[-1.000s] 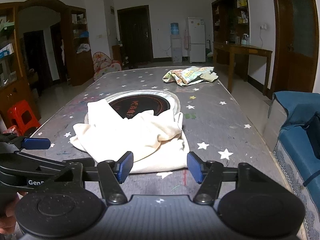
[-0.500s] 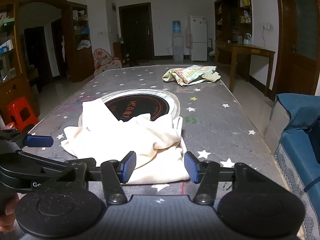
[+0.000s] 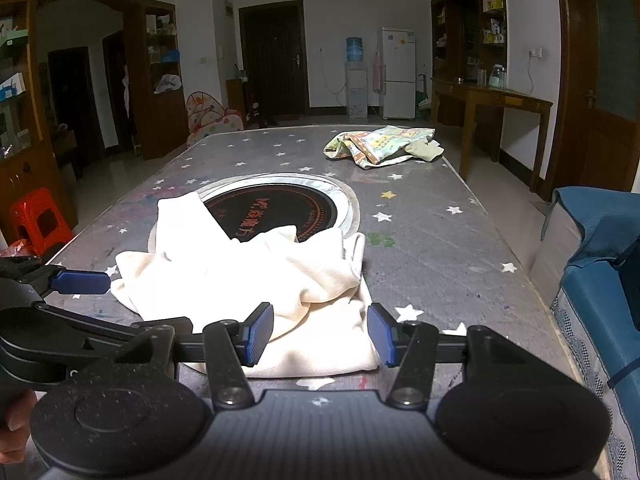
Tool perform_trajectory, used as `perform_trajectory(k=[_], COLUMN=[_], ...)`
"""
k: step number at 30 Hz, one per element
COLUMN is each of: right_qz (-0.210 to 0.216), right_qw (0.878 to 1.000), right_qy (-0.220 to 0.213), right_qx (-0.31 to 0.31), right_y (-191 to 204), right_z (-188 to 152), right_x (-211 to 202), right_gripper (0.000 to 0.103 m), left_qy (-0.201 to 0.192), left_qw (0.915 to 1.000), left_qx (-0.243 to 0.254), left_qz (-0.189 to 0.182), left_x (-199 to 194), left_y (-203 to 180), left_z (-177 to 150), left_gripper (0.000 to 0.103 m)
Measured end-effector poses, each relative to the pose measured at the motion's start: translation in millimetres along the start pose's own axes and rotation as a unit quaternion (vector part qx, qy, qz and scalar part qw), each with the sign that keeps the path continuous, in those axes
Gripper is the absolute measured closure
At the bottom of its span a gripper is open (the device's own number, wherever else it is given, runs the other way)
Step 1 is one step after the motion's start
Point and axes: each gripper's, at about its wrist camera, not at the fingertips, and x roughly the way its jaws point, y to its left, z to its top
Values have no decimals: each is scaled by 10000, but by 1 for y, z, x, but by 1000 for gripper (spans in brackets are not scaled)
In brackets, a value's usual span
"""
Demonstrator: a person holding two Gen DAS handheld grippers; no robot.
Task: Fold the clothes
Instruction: 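Close the right gripper on the sweatshirt hem while the left gripper approaches it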
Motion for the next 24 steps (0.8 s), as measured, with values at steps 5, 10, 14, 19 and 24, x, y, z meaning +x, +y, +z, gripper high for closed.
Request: perform_trajectory(k=[5,10,14,19,24], right_qz=[2,0,-28,-68,-60], right_qw=[10000,10000,10000,9999,9998], right_qy=[17,18,25,29,17], right_qx=[-30,-39,-84,-129,-185], right_y=[0,-1,-2,-4,-7], right_z=[1,4,6,9,14], right_x=[5,11,17,25,35], right_gripper=[51,52,53,55,57], left_qy=[11,18,22,25,34], left_qw=[10000,10000,10000,10000,10000], left_qx=[14,41,42,66,78], left_qz=[-8,-8,-4,-10,-19], left_x=[3,8,12,18,23], left_y=[0,0,2,2,2], left_z=[2,4,7,9,12], left_gripper=[12,15,18,21,22])
